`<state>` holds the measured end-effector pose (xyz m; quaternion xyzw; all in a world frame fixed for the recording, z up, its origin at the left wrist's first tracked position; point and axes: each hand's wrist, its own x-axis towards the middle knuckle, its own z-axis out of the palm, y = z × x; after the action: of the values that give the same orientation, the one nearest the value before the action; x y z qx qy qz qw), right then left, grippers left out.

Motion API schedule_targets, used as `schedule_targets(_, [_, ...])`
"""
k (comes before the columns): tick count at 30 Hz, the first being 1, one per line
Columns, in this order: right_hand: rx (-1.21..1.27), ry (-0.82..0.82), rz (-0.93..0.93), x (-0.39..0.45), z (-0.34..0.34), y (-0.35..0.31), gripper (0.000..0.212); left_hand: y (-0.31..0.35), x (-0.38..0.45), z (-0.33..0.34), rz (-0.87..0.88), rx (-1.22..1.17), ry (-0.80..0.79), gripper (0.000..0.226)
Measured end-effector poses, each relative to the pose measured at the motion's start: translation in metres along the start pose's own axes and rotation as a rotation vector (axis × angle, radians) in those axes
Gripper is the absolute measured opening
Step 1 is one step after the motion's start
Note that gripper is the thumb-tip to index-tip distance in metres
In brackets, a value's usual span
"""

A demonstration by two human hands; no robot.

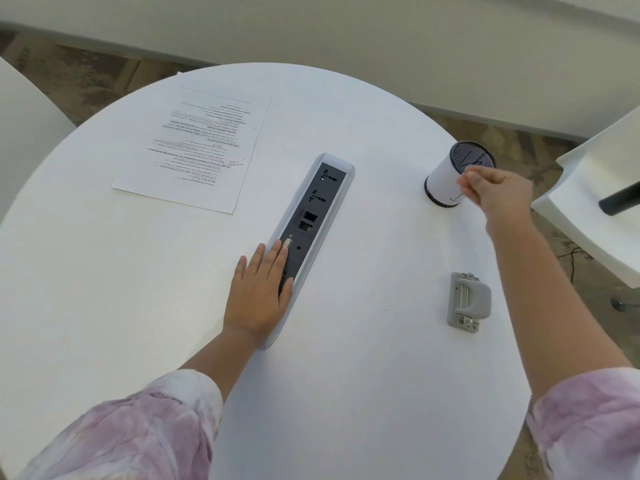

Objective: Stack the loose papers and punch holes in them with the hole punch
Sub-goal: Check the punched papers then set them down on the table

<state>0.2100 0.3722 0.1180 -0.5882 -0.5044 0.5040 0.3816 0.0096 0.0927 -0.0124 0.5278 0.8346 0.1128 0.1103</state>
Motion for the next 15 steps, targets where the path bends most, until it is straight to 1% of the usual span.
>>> schedule_targets(6, [0.115,0.097,0.014,0.031,-0.002,-0.015,0.025,0.000,0.000,0.000,-0.007,-0.006,-0.008,0.061])
schedule_targets(11, [0.037,0.116,0.030,0.046,-0.004,-0.016,0.028,0.000,0.001,-0.001,-0.006,-0.017,-0.013,0.060])
schedule_targets(15, [0.007,0.097,0.000,0.041,-0.006,-0.013,0.027,0.000,0.001,-0.002,-0.009,-0.016,-0.010,0.060])
